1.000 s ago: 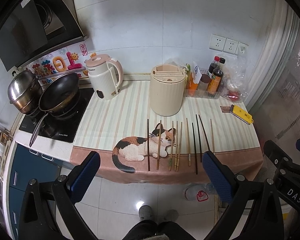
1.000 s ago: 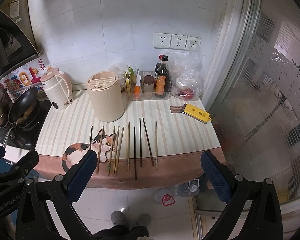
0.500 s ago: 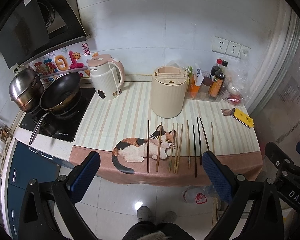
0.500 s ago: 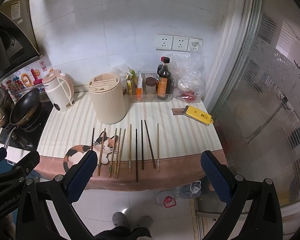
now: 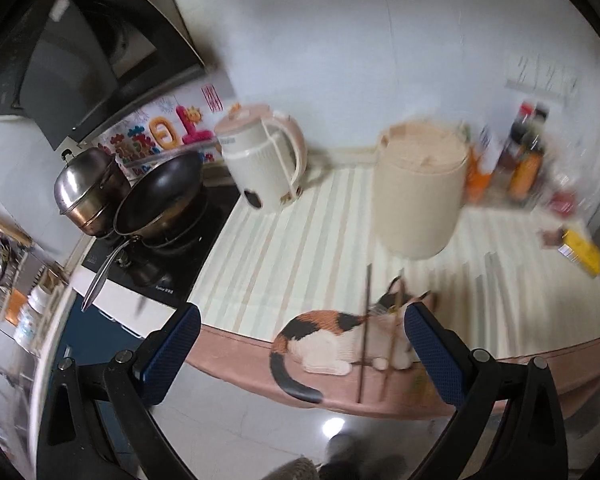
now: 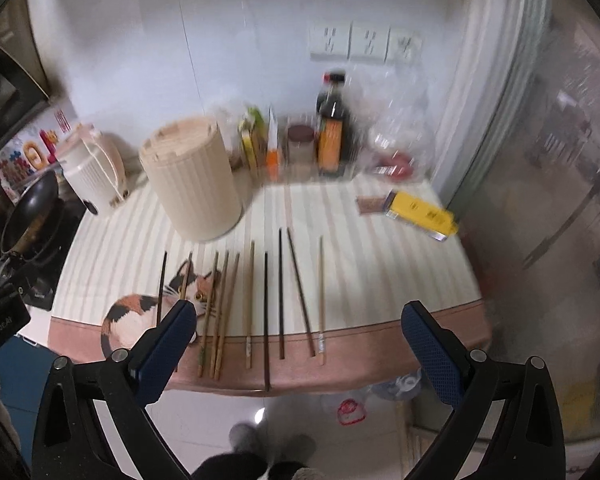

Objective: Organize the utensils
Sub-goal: 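Lower both tools onto the row of chopsticks on the cat mat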

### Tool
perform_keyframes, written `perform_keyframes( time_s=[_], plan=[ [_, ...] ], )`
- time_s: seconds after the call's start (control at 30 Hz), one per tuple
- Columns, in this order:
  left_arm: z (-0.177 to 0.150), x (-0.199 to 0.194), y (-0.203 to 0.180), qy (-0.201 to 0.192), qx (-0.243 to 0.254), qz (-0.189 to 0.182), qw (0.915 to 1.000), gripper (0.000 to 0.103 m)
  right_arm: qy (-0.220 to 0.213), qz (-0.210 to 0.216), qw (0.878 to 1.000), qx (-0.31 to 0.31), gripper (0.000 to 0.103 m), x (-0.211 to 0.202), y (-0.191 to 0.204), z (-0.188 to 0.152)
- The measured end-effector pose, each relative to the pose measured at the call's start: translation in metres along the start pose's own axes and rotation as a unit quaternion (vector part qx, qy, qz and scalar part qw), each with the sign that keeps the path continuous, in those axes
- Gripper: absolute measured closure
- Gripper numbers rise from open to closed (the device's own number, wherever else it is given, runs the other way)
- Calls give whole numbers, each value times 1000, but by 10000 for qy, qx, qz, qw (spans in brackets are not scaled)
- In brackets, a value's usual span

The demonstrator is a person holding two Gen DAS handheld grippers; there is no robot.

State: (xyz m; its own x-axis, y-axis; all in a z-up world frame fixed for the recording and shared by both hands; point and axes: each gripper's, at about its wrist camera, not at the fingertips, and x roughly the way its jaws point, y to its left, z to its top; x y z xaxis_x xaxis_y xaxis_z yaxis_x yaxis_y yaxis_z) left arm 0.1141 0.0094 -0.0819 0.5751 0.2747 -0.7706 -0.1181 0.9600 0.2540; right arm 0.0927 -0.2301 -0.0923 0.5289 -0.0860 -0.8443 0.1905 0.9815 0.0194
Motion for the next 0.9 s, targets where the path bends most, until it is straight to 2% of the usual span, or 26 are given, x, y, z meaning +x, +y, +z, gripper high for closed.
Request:
perform_keyframes(
  time_s=[0.07, 0.1, 0.17, 0.23, 0.43, 0.47, 0.5, 0.6, 0.67, 0.73, 0.77, 0.83, 0.9],
  plan=[
    [-1, 31, -5, 275, 59, 2, 9996, 0, 166, 66, 9998, 31, 13, 26, 1, -2],
    [-2, 50, -8, 440, 59, -77, 9990, 0, 301, 168, 9994, 54, 17, 44, 2, -4],
    [-5, 79, -14, 749, 96, -201, 9969, 0, 539, 251, 9982, 108, 32, 73, 6, -5],
    [-9, 110, -22, 1099, 138, -400, 9930, 0, 757, 348, 9964, 162, 41, 97, 9, -8],
    [-21, 187, -46, 1932, 343, -914, 9763, 1, 1421, 373, 9884, 390, 51, 177, 22, -13],
    [-19, 197, -50, 2038, 362, -996, 9733, 6, 1510, 370, 9870, 410, 53, 187, 24, -13],
    [-20, 208, -52, 2164, 379, -1087, 9695, 18, 1634, 377, 9849, 437, 56, 200, 26, -14],
    [-23, 242, -64, 2531, 444, -1255, 9582, 35, 1969, 571, 9769, 603, 69, 231, 32, -15],
    [-25, 258, -69, 2682, 510, -1297, 9532, 43, 2172, 827, 9703, 669, 86, 249, 36, -13],
    [-26, 268, -73, 2783, 559, -1334, 9495, 51, 2343, 902, 9656, 670, 87, 265, 42, -12],
    [-26, 272, -74, 2821, 583, -1361, 9479, 59, 2398, 883, 9647, 639, 87, 273, 46, -10],
    [-23, 272, -75, 2772, 543, -1467, 9480, 66, 2464, 831, 9636, 623, 86, 285, 51, -6],
    [-21, 272, -78, 2737, 563, -1543, 9477, 81, 2521, 748, 9630, 595, 86, 297, 57, -1]
  ],
)
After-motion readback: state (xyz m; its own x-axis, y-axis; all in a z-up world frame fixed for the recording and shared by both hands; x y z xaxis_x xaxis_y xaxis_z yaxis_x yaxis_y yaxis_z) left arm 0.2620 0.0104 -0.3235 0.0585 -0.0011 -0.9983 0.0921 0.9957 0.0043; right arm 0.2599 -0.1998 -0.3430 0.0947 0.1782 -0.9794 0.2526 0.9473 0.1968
